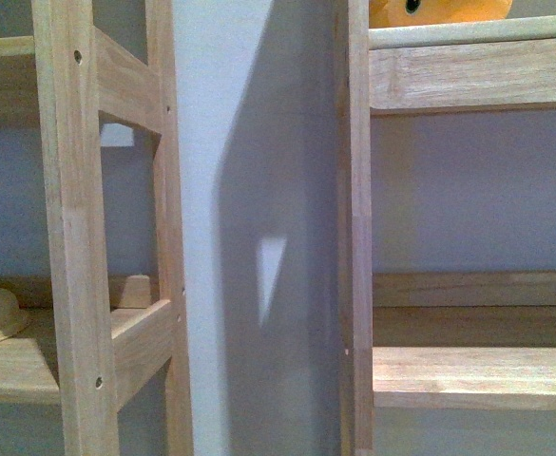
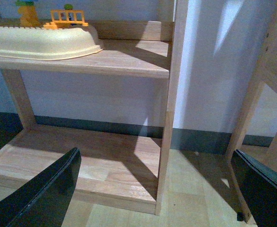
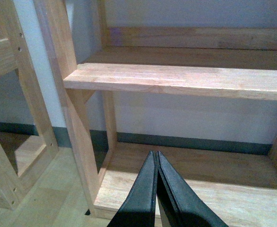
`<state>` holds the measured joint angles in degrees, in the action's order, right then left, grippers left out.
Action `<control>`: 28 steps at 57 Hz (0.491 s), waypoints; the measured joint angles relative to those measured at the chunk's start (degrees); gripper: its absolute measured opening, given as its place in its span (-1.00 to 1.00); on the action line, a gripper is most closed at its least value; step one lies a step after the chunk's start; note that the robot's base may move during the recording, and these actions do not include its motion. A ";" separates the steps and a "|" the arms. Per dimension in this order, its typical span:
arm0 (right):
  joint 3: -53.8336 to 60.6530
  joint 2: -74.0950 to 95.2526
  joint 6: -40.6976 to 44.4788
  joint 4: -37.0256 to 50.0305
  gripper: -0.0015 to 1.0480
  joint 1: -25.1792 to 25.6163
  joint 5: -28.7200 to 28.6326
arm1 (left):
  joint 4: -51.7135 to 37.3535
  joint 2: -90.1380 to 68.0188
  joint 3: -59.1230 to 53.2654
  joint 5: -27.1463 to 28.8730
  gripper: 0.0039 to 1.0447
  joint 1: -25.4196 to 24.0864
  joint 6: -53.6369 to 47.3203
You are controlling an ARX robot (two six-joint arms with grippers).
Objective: Put away toys
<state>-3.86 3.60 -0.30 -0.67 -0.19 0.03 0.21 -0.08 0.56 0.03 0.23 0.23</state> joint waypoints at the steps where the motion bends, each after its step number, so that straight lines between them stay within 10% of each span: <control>1: 0.11 -0.11 0.00 0.04 -0.93 0.00 0.00 | 0.00 0.00 0.00 0.02 0.89 0.00 0.00; 28: 3.08 -3.10 0.00 0.46 -0.93 0.04 -0.07 | 0.00 0.00 0.00 0.02 0.89 0.00 0.00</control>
<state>-0.78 0.49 -0.30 -0.21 -0.14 -0.03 0.21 -0.08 0.56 0.05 0.23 0.23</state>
